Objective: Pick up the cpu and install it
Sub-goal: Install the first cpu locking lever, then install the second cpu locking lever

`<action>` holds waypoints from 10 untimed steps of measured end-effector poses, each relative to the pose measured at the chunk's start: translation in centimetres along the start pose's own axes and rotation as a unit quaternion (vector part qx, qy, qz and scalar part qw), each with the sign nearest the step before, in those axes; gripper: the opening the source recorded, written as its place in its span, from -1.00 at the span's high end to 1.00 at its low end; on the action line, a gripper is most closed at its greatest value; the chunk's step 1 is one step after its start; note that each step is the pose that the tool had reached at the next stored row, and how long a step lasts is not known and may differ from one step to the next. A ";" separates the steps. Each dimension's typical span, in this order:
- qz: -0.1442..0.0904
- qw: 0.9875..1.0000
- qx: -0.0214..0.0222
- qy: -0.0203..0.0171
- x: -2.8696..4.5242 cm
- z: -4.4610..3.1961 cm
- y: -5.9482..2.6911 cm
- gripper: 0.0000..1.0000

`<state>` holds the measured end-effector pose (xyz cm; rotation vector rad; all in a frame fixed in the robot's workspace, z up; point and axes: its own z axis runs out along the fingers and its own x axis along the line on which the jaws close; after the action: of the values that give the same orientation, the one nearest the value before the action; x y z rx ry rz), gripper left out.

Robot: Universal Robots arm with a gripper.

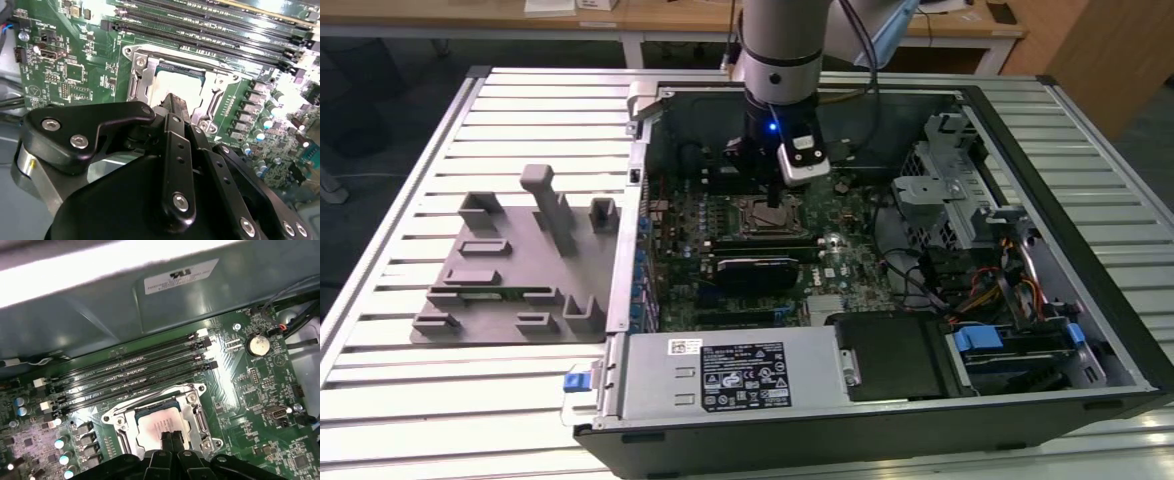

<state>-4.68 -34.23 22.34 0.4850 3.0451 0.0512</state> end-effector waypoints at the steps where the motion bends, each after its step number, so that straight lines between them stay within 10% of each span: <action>1: 0.000 1.000 0.000 0.000 -0.01 -0.12 0.01 0.79; 10: 0.000 1.000 0.000 0.000 -0.03 -0.38 0.02 0.79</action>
<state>-4.67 -34.23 22.72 0.4849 3.0450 0.0501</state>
